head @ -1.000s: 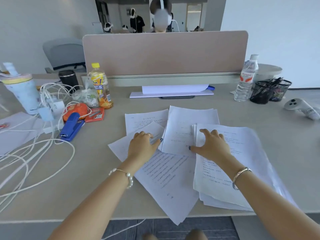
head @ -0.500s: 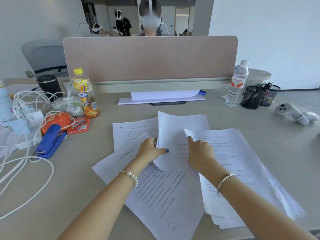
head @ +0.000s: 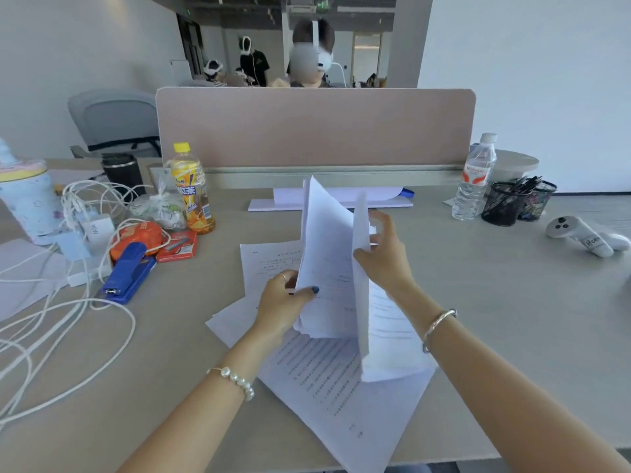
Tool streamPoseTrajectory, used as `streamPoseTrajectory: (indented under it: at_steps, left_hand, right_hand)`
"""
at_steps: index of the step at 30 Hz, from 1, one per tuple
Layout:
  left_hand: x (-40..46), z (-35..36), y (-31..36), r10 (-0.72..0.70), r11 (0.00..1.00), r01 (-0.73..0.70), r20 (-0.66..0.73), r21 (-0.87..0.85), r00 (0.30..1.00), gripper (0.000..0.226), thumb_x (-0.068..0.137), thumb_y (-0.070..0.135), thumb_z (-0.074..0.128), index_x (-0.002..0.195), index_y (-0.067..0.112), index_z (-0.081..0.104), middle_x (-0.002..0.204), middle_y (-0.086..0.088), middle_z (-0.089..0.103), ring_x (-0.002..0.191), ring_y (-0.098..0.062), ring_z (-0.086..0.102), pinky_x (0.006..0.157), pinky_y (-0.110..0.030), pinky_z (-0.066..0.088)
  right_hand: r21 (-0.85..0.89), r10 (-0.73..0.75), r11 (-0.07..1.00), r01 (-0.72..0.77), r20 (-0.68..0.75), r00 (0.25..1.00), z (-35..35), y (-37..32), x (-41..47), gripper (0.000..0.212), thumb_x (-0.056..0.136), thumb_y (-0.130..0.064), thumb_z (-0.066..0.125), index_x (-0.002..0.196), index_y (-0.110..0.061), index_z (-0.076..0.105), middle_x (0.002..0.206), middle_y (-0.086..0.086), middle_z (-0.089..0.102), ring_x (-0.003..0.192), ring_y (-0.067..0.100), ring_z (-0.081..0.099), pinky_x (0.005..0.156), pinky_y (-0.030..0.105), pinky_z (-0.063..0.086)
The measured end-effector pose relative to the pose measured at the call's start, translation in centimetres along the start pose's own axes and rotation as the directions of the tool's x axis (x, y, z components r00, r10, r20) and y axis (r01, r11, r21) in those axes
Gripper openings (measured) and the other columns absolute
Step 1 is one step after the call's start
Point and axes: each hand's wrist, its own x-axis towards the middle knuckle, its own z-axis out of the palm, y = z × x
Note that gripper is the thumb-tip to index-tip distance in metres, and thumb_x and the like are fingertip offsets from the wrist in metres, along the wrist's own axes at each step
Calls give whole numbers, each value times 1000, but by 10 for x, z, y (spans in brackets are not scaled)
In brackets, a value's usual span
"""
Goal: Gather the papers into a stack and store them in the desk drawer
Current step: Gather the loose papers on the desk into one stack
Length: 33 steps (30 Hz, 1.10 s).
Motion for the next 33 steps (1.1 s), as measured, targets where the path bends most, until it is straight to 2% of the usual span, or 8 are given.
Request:
streamPoseTrajectory:
  at_steps: [5,10,12,15,19,23,28,33]
  left_hand:
    - [-32,-27,-18,-119,993,119,-45,14,992,11,78,17,68,89,15,65,92,-6,70,84,-21,67,69,-30,50]
    - [-43,-47,-36,-130,960,144,-75,240,989,47,84,46,54,56,11,41,54,-2,37,55,-17,38,58,-28,25]
    - [-42,-53,-37,-43,947,80,-126,310,991,42,84,51,49,85,12,64,68,-2,53,67,-16,49,66,-28,34]
    - [-42,-68,-38,105,896,40,-297,442,949,58,86,33,56,139,15,39,116,-8,55,106,-25,53,86,-32,40]
    - [-54,-88,-44,118,711,200,-395,675,911,56,86,41,55,126,5,41,123,-15,51,115,-33,47,90,-40,40]
    - [-62,-93,-45,-35,493,335,-367,803,930,62,88,55,42,112,-1,49,117,-16,55,112,-33,50,87,-38,40]
    - [-52,-79,-34,-97,761,196,-190,618,977,43,91,41,47,67,5,44,67,-5,41,71,-25,42,59,-31,29]
    - [-37,-58,-23,-91,891,158,-174,425,981,30,94,14,38,64,10,39,64,-4,36,54,-14,30,51,-30,21]
  right_hand:
    - [12,-51,999,50,122,991,59,-12,4,57,83,-6,50,134,-24,35,109,5,62,73,10,57,49,18,42]
    - [-48,122,993,-112,321,939,106,3,-9,58,87,-47,49,139,-30,31,124,8,60,103,29,63,78,35,52]
    - [-84,147,989,-124,357,923,111,10,-13,54,90,-48,44,140,-30,32,119,5,61,102,27,62,74,33,51]
    - [-118,77,992,-45,275,958,96,22,-10,49,90,-41,48,136,-28,37,128,0,57,109,25,56,66,30,50]
    - [-559,32,829,3,51,998,53,43,10,65,82,-44,57,138,-22,33,134,12,51,125,34,38,97,42,39]
    - [-622,229,766,-163,27,973,24,58,18,82,76,-54,60,141,-16,29,135,16,46,129,36,30,100,42,34]
    - [-600,214,795,-90,139,967,24,69,9,70,71,-50,68,126,-11,50,120,14,50,121,34,34,94,39,37]
    - [-569,212,819,-71,184,960,24,69,5,78,67,-46,74,130,-12,45,122,13,50,121,33,36,89,34,34]
